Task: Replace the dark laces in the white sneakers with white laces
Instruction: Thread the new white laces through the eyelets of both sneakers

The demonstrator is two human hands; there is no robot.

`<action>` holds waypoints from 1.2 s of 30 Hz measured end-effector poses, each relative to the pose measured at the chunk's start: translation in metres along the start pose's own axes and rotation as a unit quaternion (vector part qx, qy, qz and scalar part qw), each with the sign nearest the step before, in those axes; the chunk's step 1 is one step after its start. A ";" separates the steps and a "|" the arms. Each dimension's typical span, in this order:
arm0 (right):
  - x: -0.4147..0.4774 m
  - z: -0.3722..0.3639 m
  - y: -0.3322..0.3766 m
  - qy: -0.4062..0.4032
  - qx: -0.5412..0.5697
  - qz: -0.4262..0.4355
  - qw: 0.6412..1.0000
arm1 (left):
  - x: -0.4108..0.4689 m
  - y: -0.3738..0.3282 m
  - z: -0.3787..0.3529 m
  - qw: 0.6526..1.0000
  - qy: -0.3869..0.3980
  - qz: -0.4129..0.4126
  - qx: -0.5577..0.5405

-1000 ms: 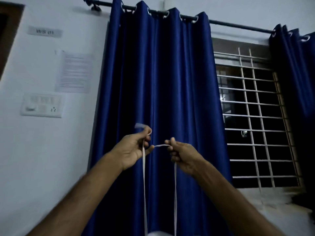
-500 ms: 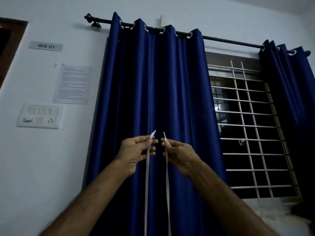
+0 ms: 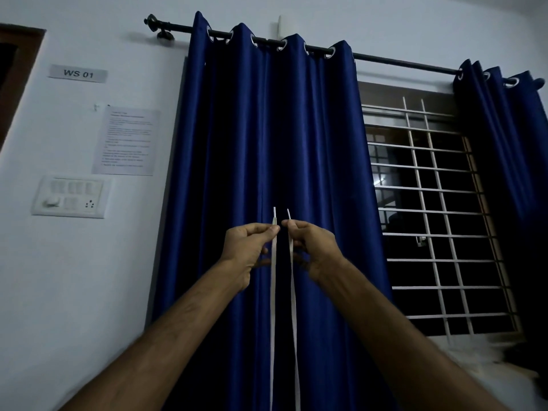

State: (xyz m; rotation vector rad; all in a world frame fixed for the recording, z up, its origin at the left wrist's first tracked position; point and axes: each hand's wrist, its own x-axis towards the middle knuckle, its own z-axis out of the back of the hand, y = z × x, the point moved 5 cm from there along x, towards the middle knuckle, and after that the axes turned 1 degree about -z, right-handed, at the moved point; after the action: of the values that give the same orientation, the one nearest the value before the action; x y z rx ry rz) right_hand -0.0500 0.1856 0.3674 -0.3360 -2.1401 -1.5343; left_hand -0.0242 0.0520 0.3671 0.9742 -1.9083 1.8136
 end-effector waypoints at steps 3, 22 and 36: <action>0.002 0.003 0.003 -0.009 -0.029 0.002 1.000 | -0.001 -0.002 0.000 1.000 -0.008 -0.008 0.022; -0.036 0.074 -0.122 0.002 -0.245 -0.045 0.968 | -0.071 0.109 0.052 0.990 -0.003 0.119 0.069; -0.201 0.169 -0.429 0.128 -0.569 -0.221 0.782 | -0.245 0.381 0.074 0.930 0.014 0.306 0.203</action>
State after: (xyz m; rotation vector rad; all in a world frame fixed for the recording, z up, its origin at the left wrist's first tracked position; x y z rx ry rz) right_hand -0.1175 0.2138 -0.1300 0.0341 -0.8554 -2.8242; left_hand -0.0901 0.0236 -0.0860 0.4654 -2.0035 2.6345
